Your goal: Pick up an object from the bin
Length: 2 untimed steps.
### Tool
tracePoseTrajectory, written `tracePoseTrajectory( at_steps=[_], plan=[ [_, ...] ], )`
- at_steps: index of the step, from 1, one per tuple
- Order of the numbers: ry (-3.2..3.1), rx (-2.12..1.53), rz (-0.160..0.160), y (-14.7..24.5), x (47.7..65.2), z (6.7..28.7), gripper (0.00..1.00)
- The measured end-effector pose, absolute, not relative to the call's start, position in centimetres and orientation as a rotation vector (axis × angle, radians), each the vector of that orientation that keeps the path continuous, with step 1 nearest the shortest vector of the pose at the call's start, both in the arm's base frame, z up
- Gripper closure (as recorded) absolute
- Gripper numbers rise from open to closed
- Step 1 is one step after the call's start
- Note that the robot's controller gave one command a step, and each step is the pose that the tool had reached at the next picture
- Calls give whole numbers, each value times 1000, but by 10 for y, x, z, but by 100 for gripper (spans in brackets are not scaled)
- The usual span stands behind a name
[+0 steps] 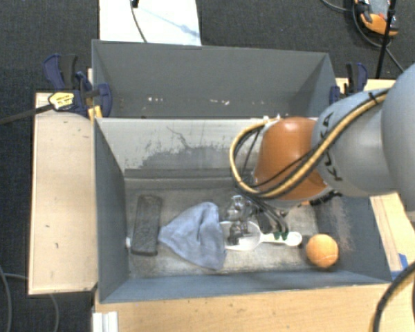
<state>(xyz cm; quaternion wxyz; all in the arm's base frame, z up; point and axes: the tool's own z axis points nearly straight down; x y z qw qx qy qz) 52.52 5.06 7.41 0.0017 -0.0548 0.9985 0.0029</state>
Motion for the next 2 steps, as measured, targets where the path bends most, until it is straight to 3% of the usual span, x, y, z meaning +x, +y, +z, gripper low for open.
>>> tracePoseTrajectory(
  at_steps=[1, 2],
  plan=[
    [3134, -172, 9, 51, 525, 74, 100],
    [3132, -147, 0, 34, 531, 270, 100]
  ],
)
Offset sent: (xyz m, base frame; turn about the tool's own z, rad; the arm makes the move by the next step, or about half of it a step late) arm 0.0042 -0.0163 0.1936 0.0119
